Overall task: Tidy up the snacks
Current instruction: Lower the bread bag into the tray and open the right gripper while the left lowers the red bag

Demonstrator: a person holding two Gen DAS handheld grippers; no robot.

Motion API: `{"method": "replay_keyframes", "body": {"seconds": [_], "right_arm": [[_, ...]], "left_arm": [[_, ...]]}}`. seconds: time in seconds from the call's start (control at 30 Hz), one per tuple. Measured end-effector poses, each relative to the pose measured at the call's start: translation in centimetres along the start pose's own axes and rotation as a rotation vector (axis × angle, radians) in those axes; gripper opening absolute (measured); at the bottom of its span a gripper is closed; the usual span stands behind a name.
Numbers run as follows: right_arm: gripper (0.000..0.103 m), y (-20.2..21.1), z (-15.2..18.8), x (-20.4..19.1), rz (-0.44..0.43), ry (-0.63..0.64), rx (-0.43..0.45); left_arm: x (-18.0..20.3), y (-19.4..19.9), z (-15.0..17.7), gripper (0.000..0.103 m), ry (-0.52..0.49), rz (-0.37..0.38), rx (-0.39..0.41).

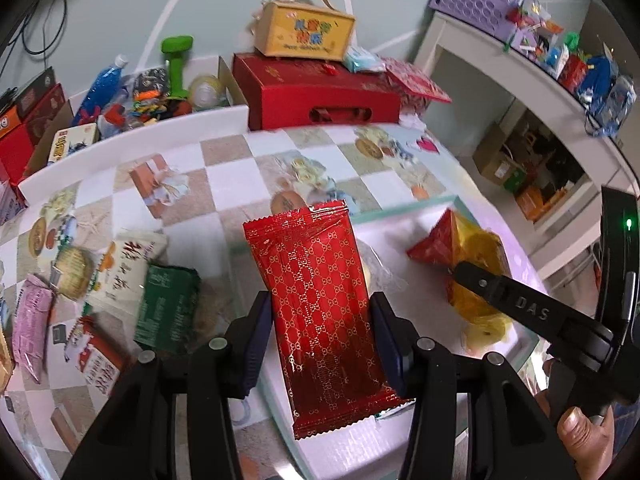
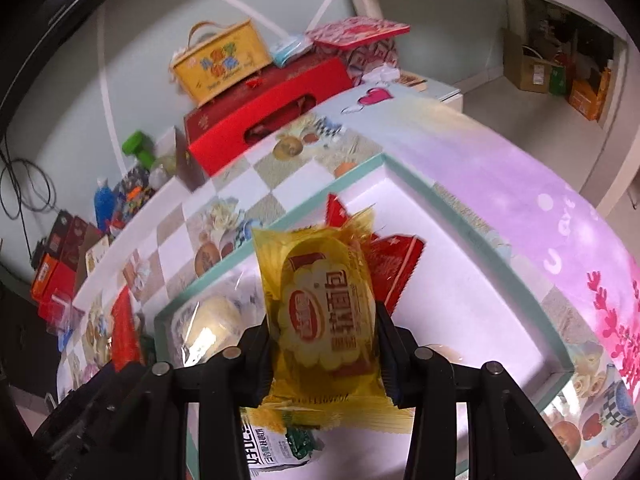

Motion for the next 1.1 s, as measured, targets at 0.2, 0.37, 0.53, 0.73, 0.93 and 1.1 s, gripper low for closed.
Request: {"method": "replay_keyframes", "body": {"seconds": [0.2, 0.37, 0.53, 0.73, 0.93, 1.1], "right_arm": [[0.046, -1.5, 1.0, -1.2, -0.001, 0.047, -0.058], [0.046, -2.7, 1.6, -1.1, 0.024, 0.05, -0.093], [0.046, -3.3, 1.8, -0.9, 0.052, 0.052, -0.106], [0.046, -3.9, 2.0, -1.0, 0.088, 0.07, -0.116], [0.046, -4.0, 2.1, -1.1, 0.102, 0.076, -0.121], [0.046, -4.1, 2.1, -1.2, 0.113, 0.085, -0.121]], "left_arm": [[0.4, -1.2, 1.0, 0.051, 0.003, -0.014, -0.056], [0.4, -1.9, 1.9, 0.051, 0.003, -0.021, -0.09], [0.6, -2.5, 2.5, 0.051, -0.014, -0.028, -0.121], [0.5, -3.5, 3.4, 0.051, 0.001, -0.014, -0.161], [0.4, -4.1, 3.9, 0.051, 0.009, -0.009, -0.179], [0.1, -4.5, 4.1, 0.051, 0.024, -0.002, -0.185]]}}
Point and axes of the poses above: each gripper's, at about its wrist camera, not at the fingertips, and y roughly against the way its jaws point, x to its right, z to its underside, the point moved 1 cm from there along -y, roughly the way its jaws point, and after that the axes turned 6 degrees about -y, right-handed, at the moved point
